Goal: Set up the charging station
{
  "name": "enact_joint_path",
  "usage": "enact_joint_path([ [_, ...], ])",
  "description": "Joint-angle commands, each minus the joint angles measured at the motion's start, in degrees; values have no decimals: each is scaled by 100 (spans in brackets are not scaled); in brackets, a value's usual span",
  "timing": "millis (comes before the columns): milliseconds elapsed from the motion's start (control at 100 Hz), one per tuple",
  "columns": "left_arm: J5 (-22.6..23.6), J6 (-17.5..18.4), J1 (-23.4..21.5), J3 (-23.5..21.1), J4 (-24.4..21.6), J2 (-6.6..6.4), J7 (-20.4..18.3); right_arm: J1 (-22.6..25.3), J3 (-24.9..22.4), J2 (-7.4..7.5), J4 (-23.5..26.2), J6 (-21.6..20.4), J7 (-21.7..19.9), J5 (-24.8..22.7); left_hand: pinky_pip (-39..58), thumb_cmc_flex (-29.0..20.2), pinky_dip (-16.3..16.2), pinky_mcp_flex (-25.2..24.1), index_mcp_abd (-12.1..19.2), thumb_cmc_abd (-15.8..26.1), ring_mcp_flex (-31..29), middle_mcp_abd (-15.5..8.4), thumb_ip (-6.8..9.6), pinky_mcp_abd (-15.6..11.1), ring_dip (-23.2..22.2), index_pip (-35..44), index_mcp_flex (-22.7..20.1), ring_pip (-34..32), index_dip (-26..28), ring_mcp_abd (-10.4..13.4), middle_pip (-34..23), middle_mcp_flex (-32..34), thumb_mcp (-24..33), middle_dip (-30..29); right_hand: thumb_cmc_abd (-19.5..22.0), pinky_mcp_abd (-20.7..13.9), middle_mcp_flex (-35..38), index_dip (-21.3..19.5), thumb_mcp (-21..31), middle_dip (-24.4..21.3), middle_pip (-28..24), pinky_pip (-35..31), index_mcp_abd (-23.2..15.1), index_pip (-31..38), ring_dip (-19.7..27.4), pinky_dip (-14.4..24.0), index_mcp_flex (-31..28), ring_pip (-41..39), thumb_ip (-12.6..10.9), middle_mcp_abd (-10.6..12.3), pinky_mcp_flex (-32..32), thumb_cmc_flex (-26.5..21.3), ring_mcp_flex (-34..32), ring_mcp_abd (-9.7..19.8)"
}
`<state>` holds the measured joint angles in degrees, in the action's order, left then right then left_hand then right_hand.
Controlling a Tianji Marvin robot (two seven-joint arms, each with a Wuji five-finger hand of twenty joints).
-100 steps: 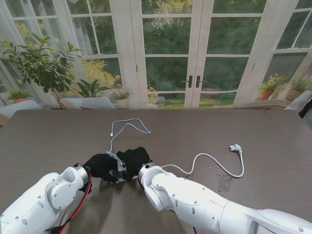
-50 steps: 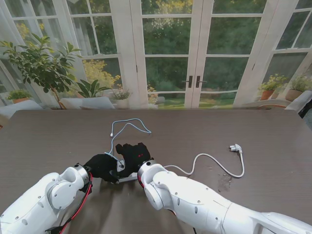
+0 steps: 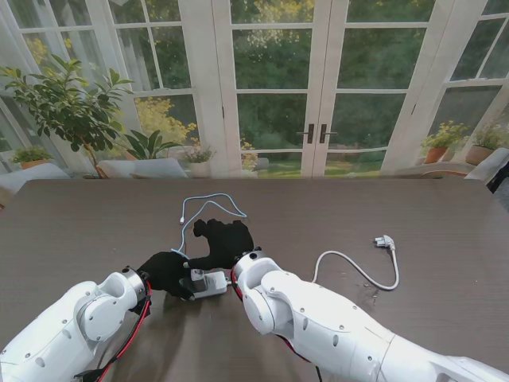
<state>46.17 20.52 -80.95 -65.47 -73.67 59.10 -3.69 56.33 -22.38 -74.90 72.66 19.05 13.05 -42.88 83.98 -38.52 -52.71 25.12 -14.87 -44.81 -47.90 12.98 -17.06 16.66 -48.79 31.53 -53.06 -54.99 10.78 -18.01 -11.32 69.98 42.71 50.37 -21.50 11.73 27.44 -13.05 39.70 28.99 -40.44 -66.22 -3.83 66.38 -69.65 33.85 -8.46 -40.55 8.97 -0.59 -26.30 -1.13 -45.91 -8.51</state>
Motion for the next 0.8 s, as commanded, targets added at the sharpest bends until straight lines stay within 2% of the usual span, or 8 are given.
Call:
enact_joint_path([
  [0, 30, -23, -135, 89, 137, 5, -218, 73, -83, 130, 186, 20, -87, -27, 279, -1742, 17, 88, 1318, 435, -142, -368, 406, -257, -52, 1417, -1012, -168, 151, -8, -289, 410, 1303, 143, 158, 175, 160, -53, -506, 41, -30, -39, -315, -2410, 3735, 142, -200, -136, -275, -64, -103, 46, -160, -77],
  [50, 29, -23, -136, 92, 134, 4, -224, 123, -175, 184, 272, 8, -103, -36, 279, -1740, 16, 87, 1309, 439, -142, -376, 406, -255, -50, 1415, -1002, -167, 148, 2, -288, 410, 1304, 141, -161, 218, 333, -86, -218, 102, -94, -144, -530, -2453, 3712, 174, -416, -192, -348, -61, -199, -2, -275, -108],
  [140, 33, -15, -134, 91, 129, 1, -239, 213, -319, 278, 401, -11, -170, -64, 283, -1734, 15, 95, 1312, 435, -140, -368, 404, -262, -48, 1422, -1011, -166, 150, 2, -288, 408, 1302, 142, -235, 225, 554, -147, -77, 289, -279, -416, -881, -2547, 3627, 263, -725, -374, -419, -47, -377, -479, -462, -80],
  [340, 66, -18, -153, 50, 89, -7, -267, 433, -586, 397, 513, -116, -88, -143, 284, -1732, 15, 95, 1306, 436, -141, -365, 403, -262, -50, 1422, -1001, -172, 147, 0, -294, 416, 1302, 146, -603, 186, 1336, -266, -262, 918, -877, -1264, -1290, -2573, 3331, 426, -1442, -1214, -729, -1, -1020, -2390, -1201, 64],
  [420, 74, -12, -151, 47, 89, -10, -278, 496, -650, 445, 552, -143, -83, -211, 284, -1732, 15, 95, 1322, 437, -142, -367, 402, -261, -49, 1421, -1000, -174, 145, 1, -293, 415, 1300, 145, -805, 160, 1656, -265, -254, 1154, -1130, -1514, -1311, -2514, 3225, 444, -1584, -1571, -796, 13, -1242, -2898, -1495, 151],
  [630, 86, -4, -144, 49, 92, -14, -292, 634, -758, 581, 698, -215, -263, -318, 283, -1729, 16, 94, 1316, 447, -138, -374, 401, -267, -45, 1423, -1002, -173, 145, 9, -293, 412, 1297, 146, -1494, 70, 2550, -200, 128, 1900, -1958, -2222, -1273, -2631, 2955, 480, -1573, -2567, -744, 162, -1970, -3505, -2424, 386],
  [710, 90, 3, -139, 53, 94, -17, -301, 706, -800, 633, 775, -269, -329, -363, 283, -1725, 18, 95, 1333, 442, -143, -383, 400, -276, -46, 1421, -997, -177, 143, 13, -297, 418, 1296, 148, -1825, 96, 2904, -187, 296, 2125, -2134, -2411, -1238, -2650, 2911, 471, -1556, -2768, -523, 186, -2215, -3815, -2733, 412],
  [790, 91, 5, -135, 56, 92, -19, -312, 773, -830, 685, 863, -305, -424, -403, 282, -1727, 19, 92, 1321, 450, -137, -368, 400, -277, -44, 1421, -997, -174, 143, 9, -295, 415, 1295, 147, -1877, 102, 3192, -181, 357, 2214, -2265, -2530, -1198, -2659, 2860, 474, -1524, -2907, -460, 230, -2398, -3994, -2925, 442],
])
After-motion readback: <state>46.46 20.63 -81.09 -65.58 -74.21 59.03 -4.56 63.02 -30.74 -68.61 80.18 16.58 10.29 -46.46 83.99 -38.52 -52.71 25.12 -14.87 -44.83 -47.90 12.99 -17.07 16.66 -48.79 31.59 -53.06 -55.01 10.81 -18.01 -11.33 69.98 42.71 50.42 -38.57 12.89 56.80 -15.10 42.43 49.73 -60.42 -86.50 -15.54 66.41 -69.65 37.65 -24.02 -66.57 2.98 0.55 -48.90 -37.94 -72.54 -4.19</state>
